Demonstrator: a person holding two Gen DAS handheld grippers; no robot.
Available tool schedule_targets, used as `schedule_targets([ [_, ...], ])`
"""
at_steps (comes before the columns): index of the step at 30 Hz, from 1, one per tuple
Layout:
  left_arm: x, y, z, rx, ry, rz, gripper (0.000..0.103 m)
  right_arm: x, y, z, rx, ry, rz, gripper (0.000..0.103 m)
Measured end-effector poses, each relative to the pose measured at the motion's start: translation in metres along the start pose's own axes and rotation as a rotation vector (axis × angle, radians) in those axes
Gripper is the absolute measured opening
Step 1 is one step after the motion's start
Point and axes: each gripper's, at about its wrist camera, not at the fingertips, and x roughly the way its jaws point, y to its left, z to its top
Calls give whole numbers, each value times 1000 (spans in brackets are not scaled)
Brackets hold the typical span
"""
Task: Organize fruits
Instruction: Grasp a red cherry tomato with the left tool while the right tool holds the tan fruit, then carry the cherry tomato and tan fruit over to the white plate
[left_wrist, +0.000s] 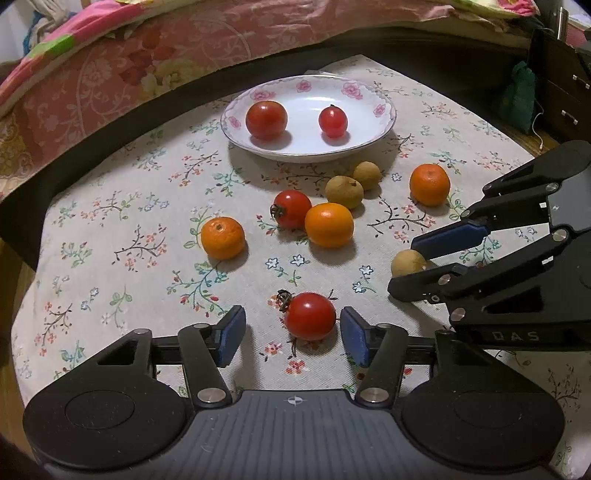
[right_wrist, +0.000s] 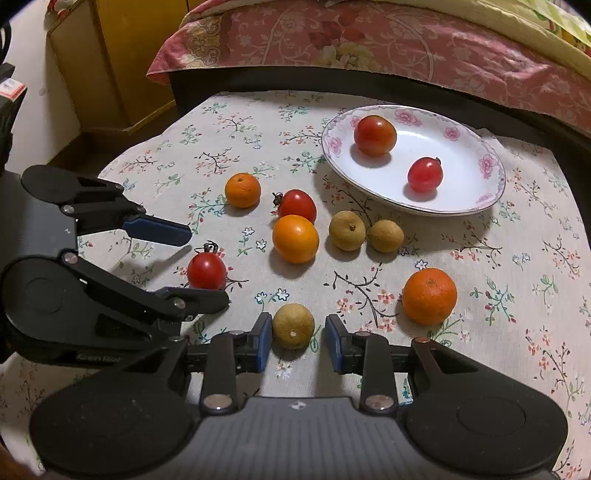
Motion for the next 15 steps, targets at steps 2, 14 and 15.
schedule_targets([
  [2, 0, 1, 1, -5, 2, -6, 60, 0, 0, 1, 1, 0, 0, 31],
  [14, 0, 4, 5, -73, 25, -68, 38, 2, 4, 3, -9, 14, 2, 25],
  [15, 0, 5, 5, -83, 25, -72, 38, 2, 4, 3, -8, 14, 3, 25],
])
